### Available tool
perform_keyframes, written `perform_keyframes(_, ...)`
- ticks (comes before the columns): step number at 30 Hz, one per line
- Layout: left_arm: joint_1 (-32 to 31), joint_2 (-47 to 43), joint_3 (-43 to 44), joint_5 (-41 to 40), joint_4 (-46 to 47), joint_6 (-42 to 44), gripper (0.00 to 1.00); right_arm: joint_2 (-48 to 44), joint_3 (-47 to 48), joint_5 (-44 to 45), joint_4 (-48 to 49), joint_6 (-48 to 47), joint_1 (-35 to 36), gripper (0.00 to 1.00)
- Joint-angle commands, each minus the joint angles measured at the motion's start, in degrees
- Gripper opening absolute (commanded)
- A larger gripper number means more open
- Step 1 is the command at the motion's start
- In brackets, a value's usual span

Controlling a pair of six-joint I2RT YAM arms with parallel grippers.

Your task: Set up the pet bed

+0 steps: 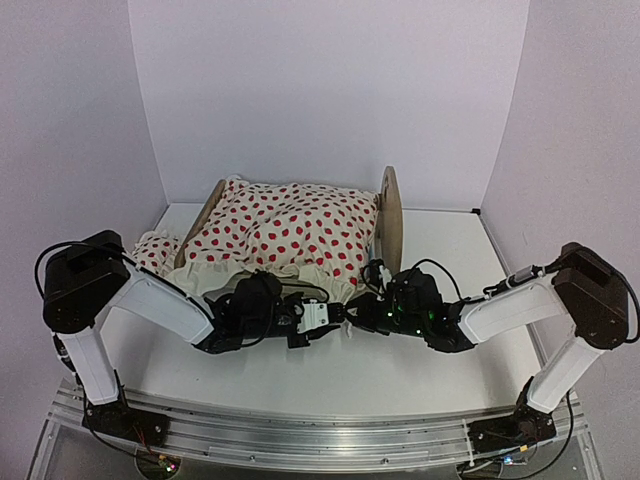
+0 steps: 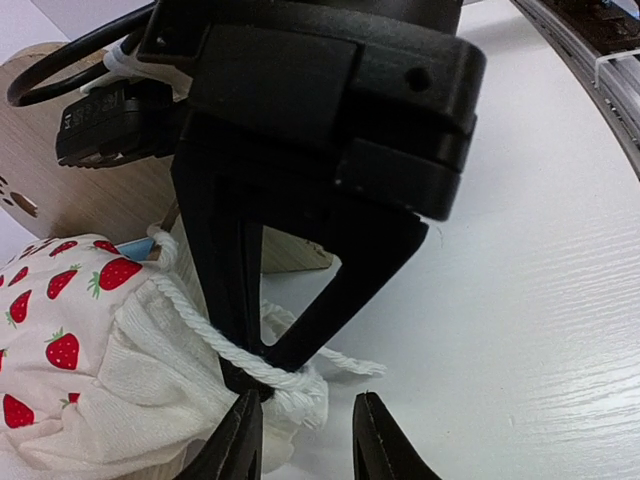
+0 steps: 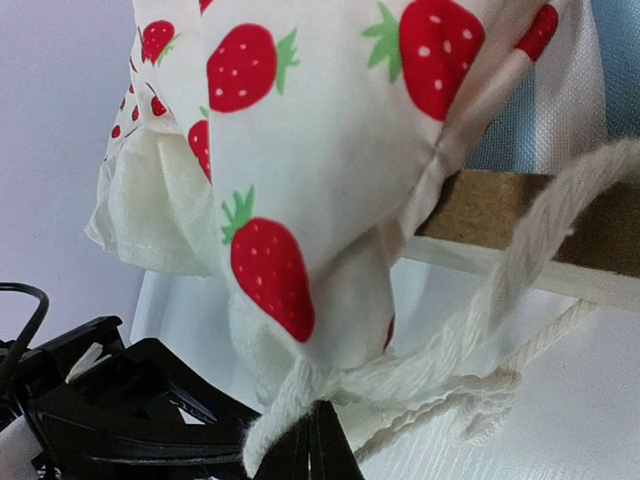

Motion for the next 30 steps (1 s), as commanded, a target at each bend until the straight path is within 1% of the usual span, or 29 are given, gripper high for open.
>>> perform_keyframes(1,0.3,1.7,1.8,-2.3,4.1,2.2,0.32,-2.1,0.3,-0.2,0.9,-0.1,0.3,0.00)
perform_keyframes(7,0.2,2.5,3.0,-1.5,4.9,1.5,0.28,-2.4,0.0,-0.2,0.9,-0.2,0.3,0.00)
perform_keyframes(11,0.2,2.3,3.3,-0.5,5.5,0.9,0.23,-2.3,0.0,-0.3,0.9,-0.3,0.4,0.00)
perform_keyframes(13,0.2,2.1,3.2,-0.2,5.6,0.5,0.18,-2.3,0.0,-0.2,0.9,-0.3,0.3,0.00)
perform_keyframes(15,0.2,2.0,3.0,-0.1,5.4,0.4,0.12,-2.4,-0.1,-0.1,0.9,-0.3,0.3,0.00)
perform_keyframes(17,0.2,2.0,2.8,-0.3,5.0,0.5,0.03,-2.5,-0.1,0.0,1.0,-0.3,0.3,0.00)
perform_keyframes(18,0.2,1.9,2.6,-0.4,5.0,0.5,0.01,-2.5,-0.1,0.0,1.0,-0.4,0.3,0.00)
perform_keyframes(24,0.3,1.2,2.5,-1.1,3.6,-0.5,0.00,-2.7,-0.2,0.2,0.7,-0.5,0.3,0.01)
perform_keyframes(25,0.5,1.0,2.5,-1.4,3.1,-0.9,0.00,-3.1,-0.3,0.6,0.2,-0.5,0.2,0.04)
perform_keyframes(27,0.7,0.2,2.3,-1.7,2.9,-1.7,0.00,-4.3,0.2,2.2,-4.1,-0.6,0.3,0.17)
perform_keyframes(28,0.9,-0.2,2.2,-2.0,2.8,-1.9,0.00,-5.1,1.4,2.6,-8.1,-1.5,0.3,0.24)
perform_keyframes(30,1.1,-0.9,2.3,-2.2,2.4,-2.3,0.00,-6.8,4.5,2.7,-17.2,-4.1,0.4,0.29)
